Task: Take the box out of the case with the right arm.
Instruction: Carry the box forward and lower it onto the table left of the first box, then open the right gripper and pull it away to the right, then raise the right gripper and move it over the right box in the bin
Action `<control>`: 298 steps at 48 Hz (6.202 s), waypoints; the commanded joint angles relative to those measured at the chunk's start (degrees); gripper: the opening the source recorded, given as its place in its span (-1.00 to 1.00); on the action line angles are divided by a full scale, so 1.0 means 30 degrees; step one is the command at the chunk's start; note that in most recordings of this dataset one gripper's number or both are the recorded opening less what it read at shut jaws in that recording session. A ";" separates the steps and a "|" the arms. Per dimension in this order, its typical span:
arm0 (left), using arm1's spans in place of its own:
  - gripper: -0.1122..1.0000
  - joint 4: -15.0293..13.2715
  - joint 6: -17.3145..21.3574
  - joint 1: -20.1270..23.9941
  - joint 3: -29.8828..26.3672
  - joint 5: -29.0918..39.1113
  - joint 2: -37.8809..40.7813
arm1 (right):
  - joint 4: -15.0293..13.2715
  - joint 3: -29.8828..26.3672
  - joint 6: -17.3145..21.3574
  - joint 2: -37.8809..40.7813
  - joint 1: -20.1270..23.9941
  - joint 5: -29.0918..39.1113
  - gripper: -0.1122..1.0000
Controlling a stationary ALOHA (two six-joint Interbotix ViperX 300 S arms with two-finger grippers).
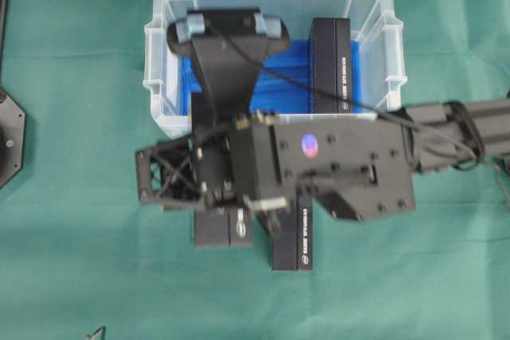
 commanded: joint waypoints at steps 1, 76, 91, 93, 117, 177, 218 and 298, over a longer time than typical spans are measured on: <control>-0.80 0.0059 -0.0029 0.0059 -0.0527 -0.0059 0.0059 | -0.0117 -0.0586 0.0234 -0.0937 0.0381 -0.0264 0.39; -0.80 0.0029 -0.0029 0.0088 -0.0527 -0.0088 0.0059 | 0.2139 0.6270 0.1465 0.1143 0.0176 -0.6563 0.39; -0.80 0.0029 -0.0029 0.0059 -0.0498 -0.0059 0.0059 | 0.2461 0.8701 0.1934 0.1318 0.0059 -0.8906 0.39; -0.80 0.0029 -0.0029 0.0059 -0.0498 -0.0088 0.0059 | 0.2607 0.8965 0.1963 0.1318 0.0029 -0.8965 0.39; -0.80 0.0029 -0.0029 0.0059 -0.0498 -0.0059 0.0059 | 0.2607 0.9434 0.1846 0.1348 -0.0176 -0.9639 0.39; -0.80 0.0029 -0.0088 0.0059 -0.0498 -0.0059 0.0029 | 0.0850 0.7119 0.1699 -0.1113 -0.0146 -0.5918 0.80; -0.80 0.0029 -0.0088 0.0059 -0.0527 -0.0059 0.0088 | 0.0000 0.7119 0.0293 -0.4072 0.0527 0.0820 0.79; -0.80 0.0088 0.0117 0.0059 -0.0381 -0.0059 0.0322 | -0.0205 2.5869 -0.2197 -1.8809 -0.2227 -0.4102 0.79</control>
